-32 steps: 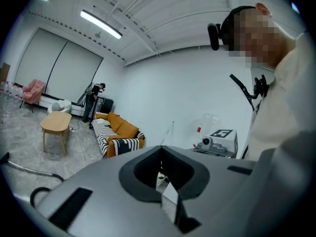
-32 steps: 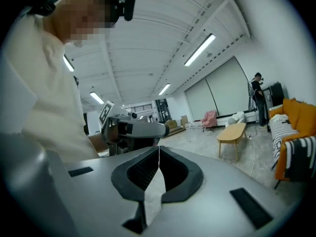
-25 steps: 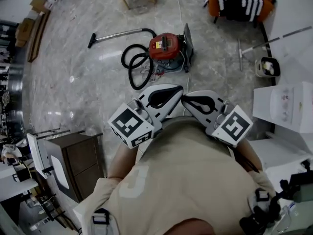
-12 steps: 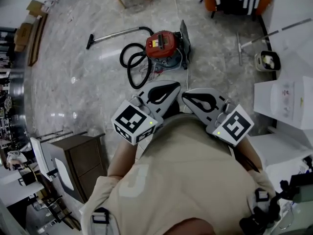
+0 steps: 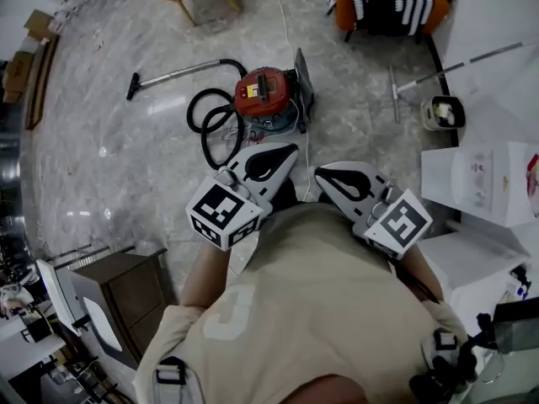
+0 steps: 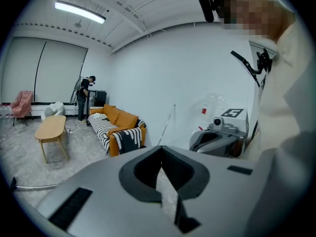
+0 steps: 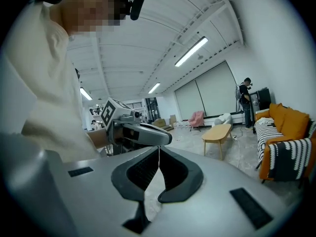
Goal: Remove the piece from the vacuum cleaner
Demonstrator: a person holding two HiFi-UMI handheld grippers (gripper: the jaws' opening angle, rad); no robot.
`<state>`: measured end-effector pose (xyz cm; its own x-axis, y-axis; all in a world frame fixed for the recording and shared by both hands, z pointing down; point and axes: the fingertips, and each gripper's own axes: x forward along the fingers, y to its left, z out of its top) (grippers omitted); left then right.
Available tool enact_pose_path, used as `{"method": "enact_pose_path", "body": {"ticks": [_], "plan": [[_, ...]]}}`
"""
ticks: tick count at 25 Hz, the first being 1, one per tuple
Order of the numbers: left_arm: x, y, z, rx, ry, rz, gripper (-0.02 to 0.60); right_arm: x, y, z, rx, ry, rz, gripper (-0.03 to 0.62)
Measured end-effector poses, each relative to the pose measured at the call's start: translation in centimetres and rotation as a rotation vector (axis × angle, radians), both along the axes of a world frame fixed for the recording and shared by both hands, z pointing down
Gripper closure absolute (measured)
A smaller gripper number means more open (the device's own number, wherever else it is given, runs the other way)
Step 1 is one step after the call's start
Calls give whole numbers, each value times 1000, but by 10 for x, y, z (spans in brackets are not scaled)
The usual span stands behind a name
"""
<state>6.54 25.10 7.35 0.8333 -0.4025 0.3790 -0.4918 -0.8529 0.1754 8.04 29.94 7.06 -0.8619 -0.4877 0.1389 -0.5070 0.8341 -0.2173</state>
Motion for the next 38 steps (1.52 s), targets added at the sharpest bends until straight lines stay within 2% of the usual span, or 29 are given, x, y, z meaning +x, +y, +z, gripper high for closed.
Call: {"method": "enact_pose_path", "body": {"ticks": [6, 10, 17, 22, 27, 34, 38], "plan": [[-61, -59, 21, -4, -44, -65, 578, -33, -53, 17, -81, 61, 25, 589], [-100, -104, 23, -9, -26, -97, 578, -58, -93, 23, -135, 119, 69, 589], [-142, -167, 29, 8, -19, -43, 578, -93, -154, 30, -208, 214, 174, 589], [-163, -196, 40, 10, -45, 4, 578, -113, -183, 41, -259, 268, 220, 589], [-173, -210, 51, 0, -68, 28, 578, -112, -201, 51, -327, 270, 268, 589], [-168, -216, 68, -38, -110, -6, 578, -96, -228, 75, -479, 157, 274, 589], [-158, -227, 78, -76, -141, -59, 578, -87, -246, 89, -487, 186, 213, 589]]}}
